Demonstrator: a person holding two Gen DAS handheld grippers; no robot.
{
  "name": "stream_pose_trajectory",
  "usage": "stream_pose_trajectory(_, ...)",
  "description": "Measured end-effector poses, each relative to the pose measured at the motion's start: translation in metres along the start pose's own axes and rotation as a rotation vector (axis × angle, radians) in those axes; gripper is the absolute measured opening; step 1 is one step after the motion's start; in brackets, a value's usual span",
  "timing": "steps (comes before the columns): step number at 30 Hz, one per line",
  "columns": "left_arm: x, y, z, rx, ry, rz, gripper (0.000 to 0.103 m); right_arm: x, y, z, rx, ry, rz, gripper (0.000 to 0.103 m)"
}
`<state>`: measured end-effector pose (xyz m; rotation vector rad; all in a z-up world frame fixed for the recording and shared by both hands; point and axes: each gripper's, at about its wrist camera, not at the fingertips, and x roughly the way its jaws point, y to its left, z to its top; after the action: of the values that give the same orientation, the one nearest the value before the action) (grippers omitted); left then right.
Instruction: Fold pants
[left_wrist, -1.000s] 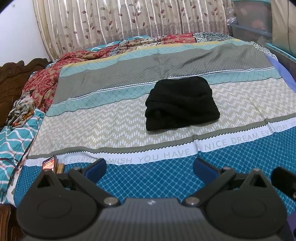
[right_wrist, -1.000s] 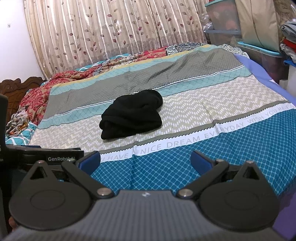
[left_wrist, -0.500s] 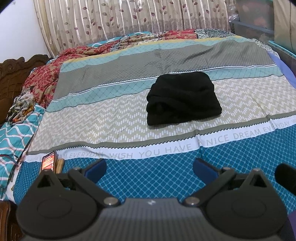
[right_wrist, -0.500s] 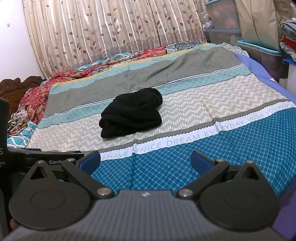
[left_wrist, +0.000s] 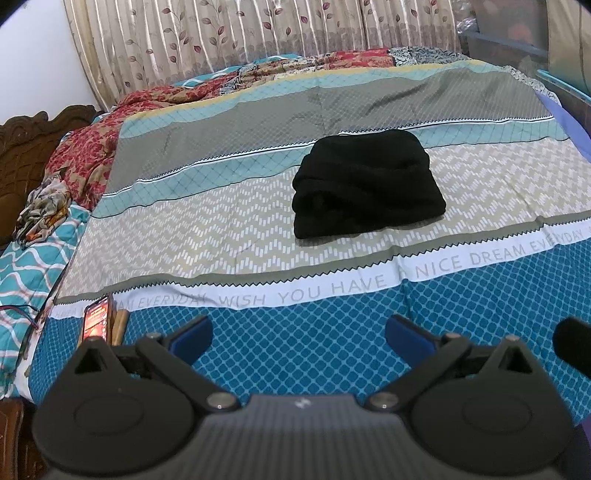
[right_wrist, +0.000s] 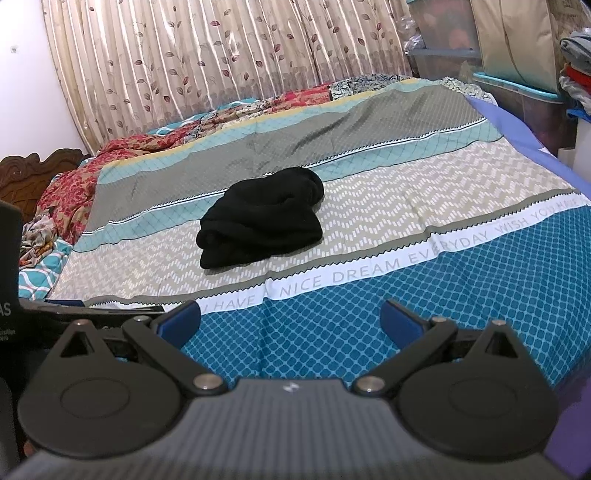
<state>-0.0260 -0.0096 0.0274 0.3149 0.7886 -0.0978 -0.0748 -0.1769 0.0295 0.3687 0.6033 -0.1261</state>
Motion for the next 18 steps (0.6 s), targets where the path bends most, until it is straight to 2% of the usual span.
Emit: stream_pose_trajectory(18, 0.0036, -0.0011, -0.0016, 0.013, 0.007, -0.003, 0.103, 0.0014, -0.0016, -0.0003, 0.005, 0.008, 0.001, 0.103)
